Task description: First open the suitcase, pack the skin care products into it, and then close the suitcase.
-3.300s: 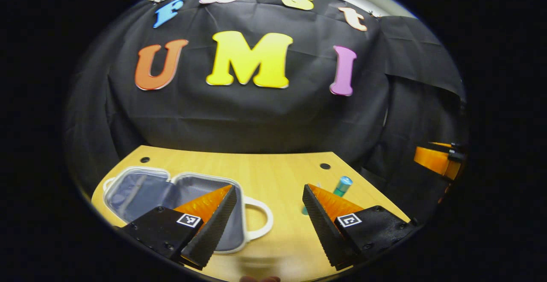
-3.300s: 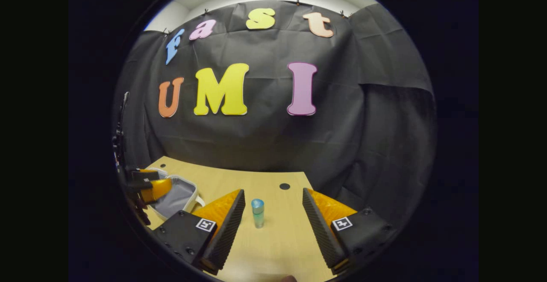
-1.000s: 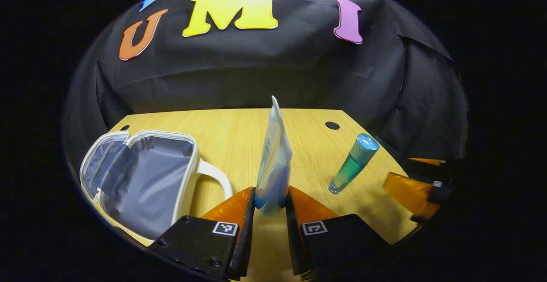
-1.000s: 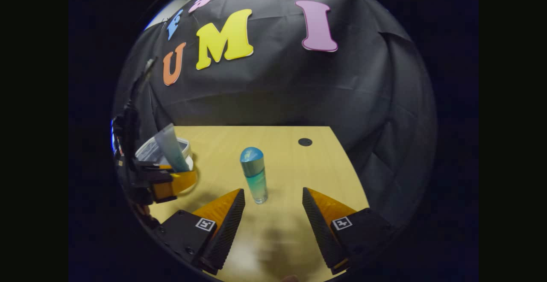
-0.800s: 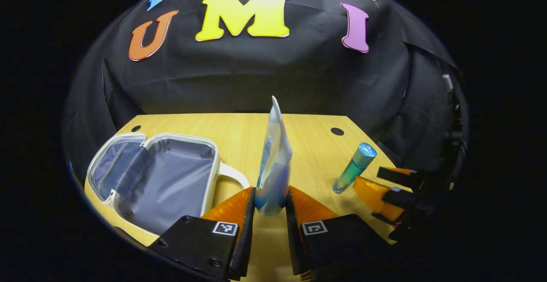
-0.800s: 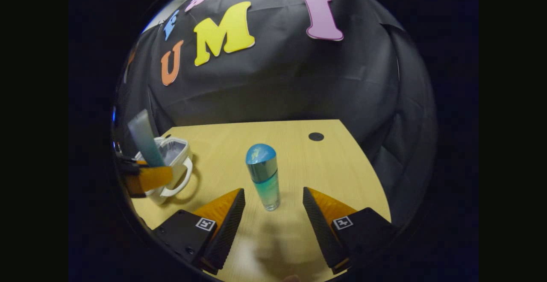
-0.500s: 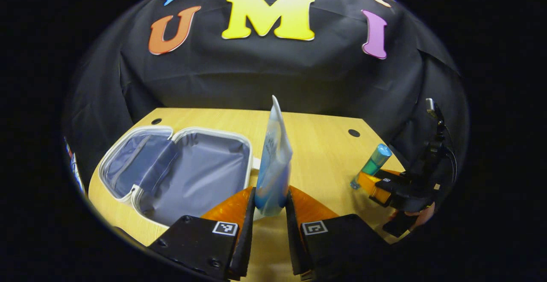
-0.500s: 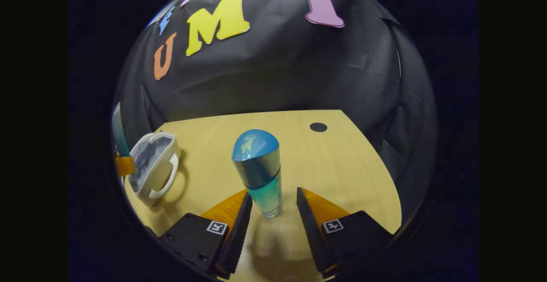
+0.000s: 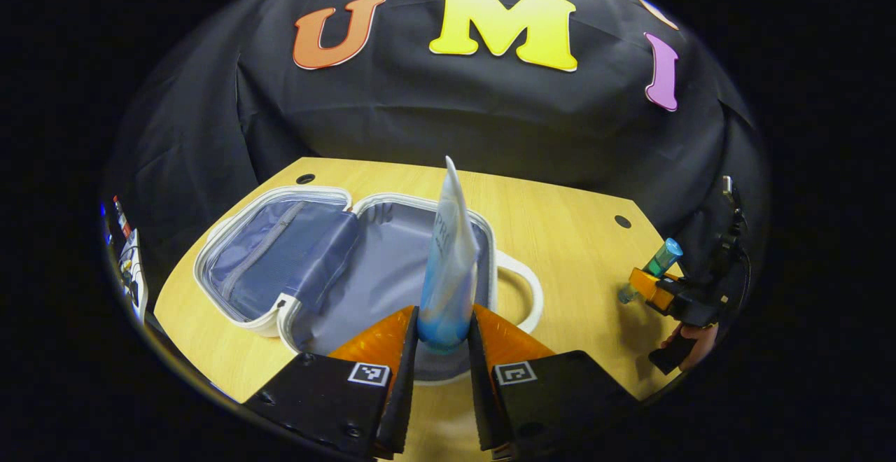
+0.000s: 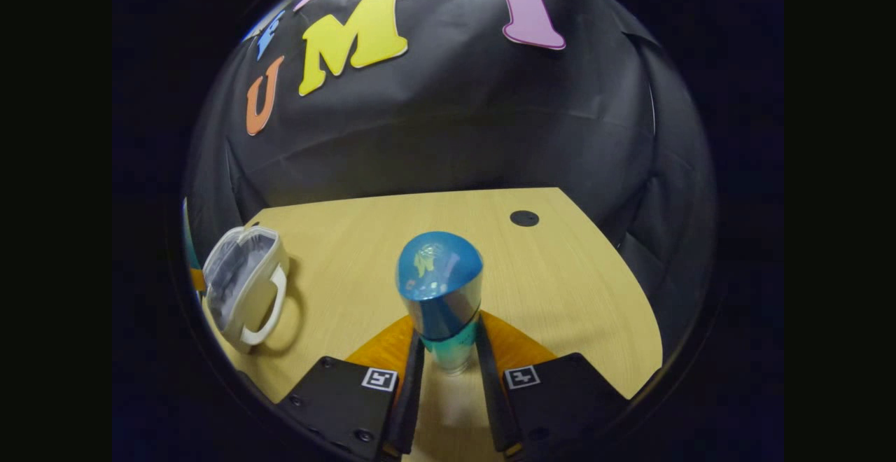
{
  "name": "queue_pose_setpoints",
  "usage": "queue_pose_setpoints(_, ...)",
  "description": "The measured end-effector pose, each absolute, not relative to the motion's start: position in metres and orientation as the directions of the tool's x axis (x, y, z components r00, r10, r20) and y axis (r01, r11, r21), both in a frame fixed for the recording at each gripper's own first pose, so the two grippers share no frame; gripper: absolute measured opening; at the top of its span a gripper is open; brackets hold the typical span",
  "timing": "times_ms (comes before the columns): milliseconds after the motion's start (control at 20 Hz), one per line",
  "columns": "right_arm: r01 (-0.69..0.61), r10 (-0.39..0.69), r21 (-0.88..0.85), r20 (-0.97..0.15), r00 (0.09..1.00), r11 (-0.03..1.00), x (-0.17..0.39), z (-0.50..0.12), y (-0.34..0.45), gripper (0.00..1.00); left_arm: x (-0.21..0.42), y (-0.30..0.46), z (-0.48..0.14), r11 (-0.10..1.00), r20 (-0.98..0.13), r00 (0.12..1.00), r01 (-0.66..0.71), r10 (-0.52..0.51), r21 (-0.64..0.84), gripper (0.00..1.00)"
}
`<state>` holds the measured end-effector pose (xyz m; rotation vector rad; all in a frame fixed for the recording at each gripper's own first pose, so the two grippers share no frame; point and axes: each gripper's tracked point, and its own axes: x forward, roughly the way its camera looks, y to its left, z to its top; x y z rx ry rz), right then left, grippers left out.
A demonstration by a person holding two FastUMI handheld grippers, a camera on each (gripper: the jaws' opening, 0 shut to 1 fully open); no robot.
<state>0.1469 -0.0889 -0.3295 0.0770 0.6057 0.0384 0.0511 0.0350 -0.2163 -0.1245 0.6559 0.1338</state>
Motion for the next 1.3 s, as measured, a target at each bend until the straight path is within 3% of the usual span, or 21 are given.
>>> queue_pose_setpoints(250, -0.022, 0.089, 0.118, -0.598, 0.797, 0.993, 0.113, -0.299, -0.082, 0.31, 0.052, 0.07, -0.242, 0.993, -0.683, 0.73, -0.086, 0.004, -0.086, 0.4)
queue_pose_setpoints(350, -0.026, 0.099, 0.129, -0.598, 0.795, 0.991, 0.094, -0.276, -0.079, 0.33, 0.051, 0.082, -0.255, 0.991, -0.71, 0.704, -0.08, -0.019, -0.106, 0.4)
queue_pose_setpoints(600, -0.039, 0.11, 0.135, -0.572, 0.813, 0.99, 0.055, -0.22, -0.071, 0.34, 0.045, 0.095, -0.304, 0.986, -0.835, 0.543, -0.073, -0.087, -0.15, 0.41)
queue_pose_setpoints(850, 0.001, 0.08, 0.144, -0.558, 0.826, 0.99, 0.042, -0.2, -0.072, 0.33, 0.045, 0.095, -0.324, 0.989, -0.896, 0.438, -0.085, -0.071, -0.12, 0.41)
queue_pose_setpoints(1100, -0.01, 0.085, 0.138, -0.549, 0.832, 0.99, 0.041, -0.194, -0.067, 0.3, 0.047, 0.099, -0.329, 0.991, -0.918, 0.395, -0.104, -0.031, -0.079, 0.41)
queue_pose_setpoints(1150, -0.013, 0.086, 0.136, -0.546, 0.833, 0.991, 0.041, -0.193, -0.066, 0.3, 0.047, 0.099, -0.331, 0.991, -0.922, 0.385, -0.106, -0.032, -0.078, 0.47)
queue_pose_setpoints(1200, -0.017, 0.088, 0.134, -0.545, 0.834, 0.991, 0.041, -0.191, -0.065, 0.33, 0.049, 0.1, -0.331, 0.991, -0.924, 0.382, -0.111, -0.032, -0.08, 0.41)
queue_pose_setpoints(1300, -0.042, 0.107, 0.131, -0.547, 0.83, 0.991, 0.039, -0.191, -0.058, 0.33, 0.047, 0.1, -0.331, 0.99, -0.926, 0.377, -0.119, -0.03, -0.08, 0.41)
